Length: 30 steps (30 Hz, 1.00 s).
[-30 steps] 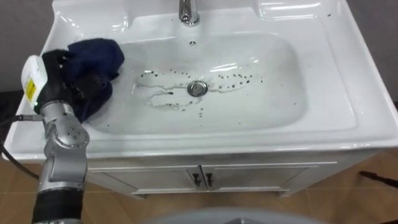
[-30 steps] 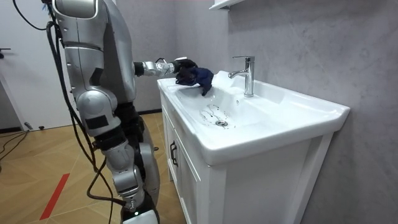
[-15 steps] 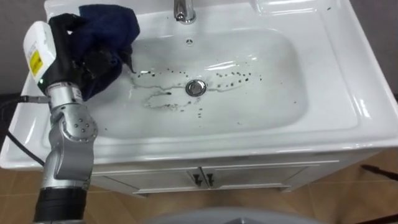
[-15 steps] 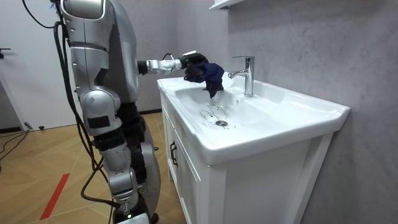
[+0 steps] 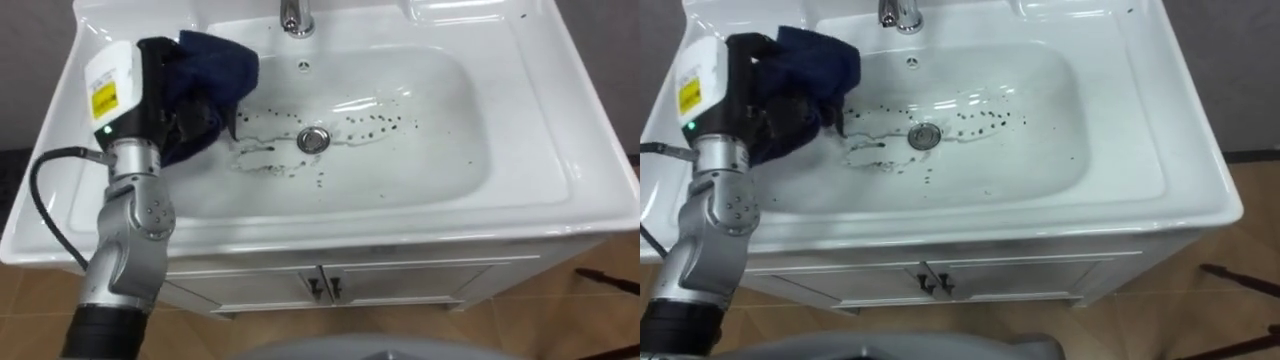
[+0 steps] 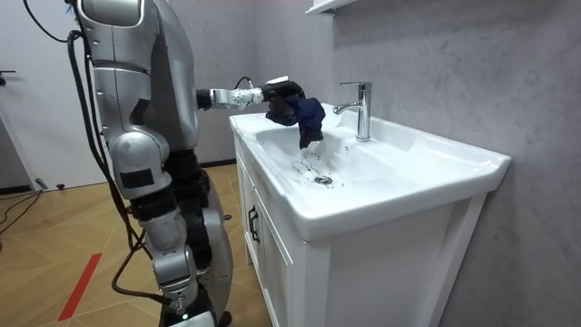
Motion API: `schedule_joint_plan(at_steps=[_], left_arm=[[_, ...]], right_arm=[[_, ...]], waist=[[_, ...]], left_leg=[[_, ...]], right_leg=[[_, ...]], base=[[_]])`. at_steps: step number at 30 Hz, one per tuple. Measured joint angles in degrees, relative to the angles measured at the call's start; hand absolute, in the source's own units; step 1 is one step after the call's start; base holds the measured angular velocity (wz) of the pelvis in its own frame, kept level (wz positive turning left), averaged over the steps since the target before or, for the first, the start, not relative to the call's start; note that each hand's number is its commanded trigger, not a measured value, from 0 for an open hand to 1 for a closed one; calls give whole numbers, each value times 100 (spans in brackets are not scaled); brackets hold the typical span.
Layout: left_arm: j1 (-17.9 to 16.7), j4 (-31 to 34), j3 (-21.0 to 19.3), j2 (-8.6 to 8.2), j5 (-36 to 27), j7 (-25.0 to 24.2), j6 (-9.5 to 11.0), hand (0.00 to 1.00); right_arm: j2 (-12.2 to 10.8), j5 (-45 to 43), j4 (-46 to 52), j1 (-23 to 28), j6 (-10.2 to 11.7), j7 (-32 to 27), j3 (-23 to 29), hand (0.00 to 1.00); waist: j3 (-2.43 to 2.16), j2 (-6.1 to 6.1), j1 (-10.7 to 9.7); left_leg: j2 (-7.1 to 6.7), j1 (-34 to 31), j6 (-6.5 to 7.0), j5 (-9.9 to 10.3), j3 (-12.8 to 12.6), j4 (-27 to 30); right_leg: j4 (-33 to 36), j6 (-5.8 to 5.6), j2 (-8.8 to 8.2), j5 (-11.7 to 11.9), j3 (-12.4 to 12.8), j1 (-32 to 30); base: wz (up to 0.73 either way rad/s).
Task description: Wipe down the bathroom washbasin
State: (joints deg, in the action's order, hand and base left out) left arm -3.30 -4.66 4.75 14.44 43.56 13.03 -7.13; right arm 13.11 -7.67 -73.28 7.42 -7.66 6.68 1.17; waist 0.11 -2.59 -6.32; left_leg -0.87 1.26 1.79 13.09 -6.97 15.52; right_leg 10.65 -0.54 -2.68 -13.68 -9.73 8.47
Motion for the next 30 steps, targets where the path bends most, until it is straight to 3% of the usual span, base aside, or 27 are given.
schedule_joint_plan(at_steps=[2, 5, 10, 15, 22, 30], left_arm=[[0, -220, 123, 0, 8, -112, -15, 100], [2, -615, 334, 0, 510, -264, -108, 100], [3, -725, 428, 4, 1141, -360, -335, 100], [37, -995, 439, 4, 1746, -478, -434, 100], [71, -1373, 491, 1, 1929, -579, -599, 100], [184, -1547, 617, 0, 2116, -707, -680, 100]], right_arm=[[0, -36, 18, -35, -4, 4, -3, 0], [5, -150, 115, -47, -78, 0, -9, 0], [57, -149, 225, -53, -141, 29, -191, 0], [47, -128, 228, -58, -203, 36, -248, 0], [55, -60, 217, -98, -246, -30, -272, 0], [58, -62, 224, -131, -331, -97, -273, 0]], waist=[[-11, -17, -5], [-28, -63, -32], [36, -46, -101], [41, -62, -143], [41, 1, -277], [29, -40, -298]], left_leg=[[10, -68, 1, 5, -2, 41], [22, -117, 2, 4, -15, 83], [22, -147, 7, 5, -66, 97], [26, -166, 7, 4, -104, 91], [18, -167, 7, 3, -156, 70], [18, -150, 8, 3, -156, 65]], right_leg=[[21, 5, 7, 3, 11, -61], [99, 11, 8, 6, 20, -148], [97, 9, 2, 5, 49, -160], [95, 8, 2, 4, 105, -155], [78, 1, -10, 0, 105, -150], [42, 1, -4, 0, 147, -165]], base=[[0], [-3], [-1], [-2], [0], [0]])
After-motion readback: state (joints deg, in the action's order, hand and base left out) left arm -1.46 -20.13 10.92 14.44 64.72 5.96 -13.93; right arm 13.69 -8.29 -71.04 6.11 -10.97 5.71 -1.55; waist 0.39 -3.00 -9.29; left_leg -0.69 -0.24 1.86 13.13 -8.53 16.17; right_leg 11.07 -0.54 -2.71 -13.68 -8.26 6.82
